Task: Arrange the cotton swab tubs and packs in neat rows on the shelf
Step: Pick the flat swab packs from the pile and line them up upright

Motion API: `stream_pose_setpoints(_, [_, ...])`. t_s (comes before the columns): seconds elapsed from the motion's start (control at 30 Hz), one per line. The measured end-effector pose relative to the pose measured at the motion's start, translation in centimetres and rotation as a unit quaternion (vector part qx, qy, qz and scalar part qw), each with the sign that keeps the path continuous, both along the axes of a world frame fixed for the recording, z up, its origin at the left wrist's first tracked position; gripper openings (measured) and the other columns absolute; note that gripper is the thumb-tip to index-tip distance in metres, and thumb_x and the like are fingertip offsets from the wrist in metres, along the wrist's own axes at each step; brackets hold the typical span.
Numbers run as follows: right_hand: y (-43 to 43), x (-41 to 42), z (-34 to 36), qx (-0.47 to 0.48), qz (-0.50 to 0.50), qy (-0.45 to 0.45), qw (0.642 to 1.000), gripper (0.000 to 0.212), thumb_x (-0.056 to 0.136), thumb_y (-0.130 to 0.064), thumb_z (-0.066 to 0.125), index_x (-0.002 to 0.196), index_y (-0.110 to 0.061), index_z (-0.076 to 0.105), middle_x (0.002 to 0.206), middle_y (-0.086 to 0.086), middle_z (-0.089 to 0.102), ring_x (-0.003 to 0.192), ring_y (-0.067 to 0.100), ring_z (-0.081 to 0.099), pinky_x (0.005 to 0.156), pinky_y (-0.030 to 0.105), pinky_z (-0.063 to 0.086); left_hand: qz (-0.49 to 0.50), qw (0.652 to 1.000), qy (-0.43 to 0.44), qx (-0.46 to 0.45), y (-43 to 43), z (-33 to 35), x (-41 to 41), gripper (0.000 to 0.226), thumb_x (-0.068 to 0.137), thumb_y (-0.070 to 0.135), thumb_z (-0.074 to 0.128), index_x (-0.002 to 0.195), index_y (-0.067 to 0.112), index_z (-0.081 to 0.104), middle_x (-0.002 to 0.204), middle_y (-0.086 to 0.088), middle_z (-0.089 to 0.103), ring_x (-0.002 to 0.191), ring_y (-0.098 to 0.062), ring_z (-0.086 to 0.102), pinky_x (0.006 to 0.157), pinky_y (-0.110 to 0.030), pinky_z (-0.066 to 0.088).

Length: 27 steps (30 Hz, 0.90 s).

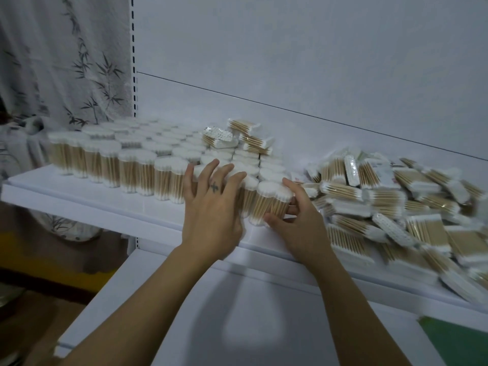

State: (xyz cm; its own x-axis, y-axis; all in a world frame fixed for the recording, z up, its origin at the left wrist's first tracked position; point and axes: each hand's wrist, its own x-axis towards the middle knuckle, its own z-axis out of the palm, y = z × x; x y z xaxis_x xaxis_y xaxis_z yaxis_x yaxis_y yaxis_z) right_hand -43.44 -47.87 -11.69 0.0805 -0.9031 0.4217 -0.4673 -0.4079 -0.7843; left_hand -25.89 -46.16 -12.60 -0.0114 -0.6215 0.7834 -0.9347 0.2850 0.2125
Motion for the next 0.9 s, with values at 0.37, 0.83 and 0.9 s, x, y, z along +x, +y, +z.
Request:
stream_pose_setpoints(0.37, [-1.4, -0.6, -0.2, -0.003, -0.005, -0.022, 1.000, 0.061, 0.075, -0.009, 0.078, 0.127, -0.031, 0.056, 0.107, -0.004, 0.070, 0.094, 0.012, 0.068, 0.087, 0.042, 0.056, 0.006, 0.999, 0.000, -0.033, -1.3, 0.1, 0.0, 0.055, 0.062, 0.006, 0.067, 0.115, 0.017, 0.063, 0.119, -0.003, 0.062, 0.124, -0.029, 0.047, 0.114, -0.052, 0.013])
stream_pose_setpoints(0.83, [-0.9, -0.4, -0.3, 0.008, -0.038, -0.025, 0.999, 0.045, 0.071, -0.009, 0.080, 0.109, -0.027, 0.063, 0.096, -0.006, 0.072, 0.088, 0.008, 0.069, 0.084, 0.040, 0.057, -0.002, 1.000, -0.008, 0.003, -0.6, 0.1, 0.3, 0.068, 0.053, 0.000, 0.067, 0.119, 0.015, 0.057, 0.127, -0.002, 0.059, 0.135, -0.030, 0.039, 0.119, -0.049, -0.002])
stream_pose_setpoints(0.9, [-0.9, -0.4, -0.3, 0.005, -0.047, -0.025, 0.999, 0.043, 0.070, -0.010, 0.082, 0.106, -0.026, 0.064, 0.094, -0.007, 0.072, 0.087, 0.009, 0.069, 0.084, 0.040, 0.057, -0.001, 1.000, -0.016, 0.008, -0.6, 0.2, 0.3, 0.069, 0.053, 0.002, 0.069, 0.119, 0.016, 0.057, 0.128, -0.002, 0.058, 0.136, -0.030, 0.038, 0.119, -0.051, -0.003])
